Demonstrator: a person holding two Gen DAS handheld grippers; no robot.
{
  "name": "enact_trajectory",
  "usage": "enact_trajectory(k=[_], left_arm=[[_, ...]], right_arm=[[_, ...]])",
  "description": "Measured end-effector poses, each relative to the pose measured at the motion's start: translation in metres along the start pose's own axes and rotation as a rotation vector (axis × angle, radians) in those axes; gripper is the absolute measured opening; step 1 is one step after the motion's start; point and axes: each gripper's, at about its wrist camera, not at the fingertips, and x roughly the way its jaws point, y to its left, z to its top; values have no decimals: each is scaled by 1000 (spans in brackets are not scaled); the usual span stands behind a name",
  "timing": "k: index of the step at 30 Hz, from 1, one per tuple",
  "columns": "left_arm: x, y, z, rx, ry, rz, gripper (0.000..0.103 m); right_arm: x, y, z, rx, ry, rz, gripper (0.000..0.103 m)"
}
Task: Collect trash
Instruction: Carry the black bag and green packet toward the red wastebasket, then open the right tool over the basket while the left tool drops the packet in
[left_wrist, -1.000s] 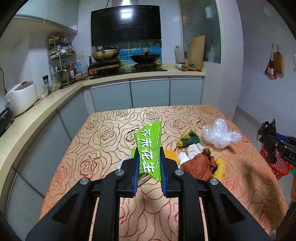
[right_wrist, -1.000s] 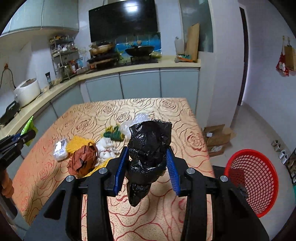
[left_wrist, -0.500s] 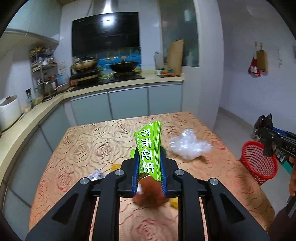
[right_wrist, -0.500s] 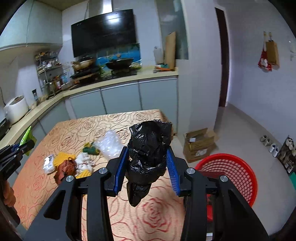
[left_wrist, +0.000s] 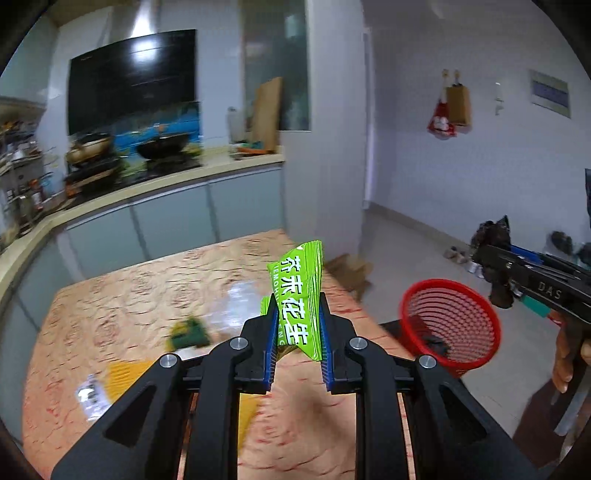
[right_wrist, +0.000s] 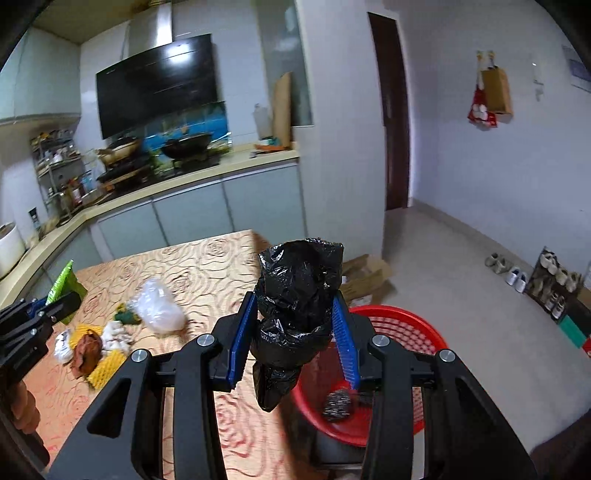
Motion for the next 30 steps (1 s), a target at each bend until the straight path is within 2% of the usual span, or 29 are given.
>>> enact_trajectory(k=[9, 16, 30], left_arm=[[34, -58, 8, 35, 17, -135, 18], [60, -95, 10, 57, 58, -215, 18], [121, -139, 5, 66, 180, -366, 18]], right_arm=[[-1, -45, -3, 52, 0, -74, 40], [7, -73, -13, 85, 37, -113, 40], [48, -94, -31, 96, 151, -122, 40]])
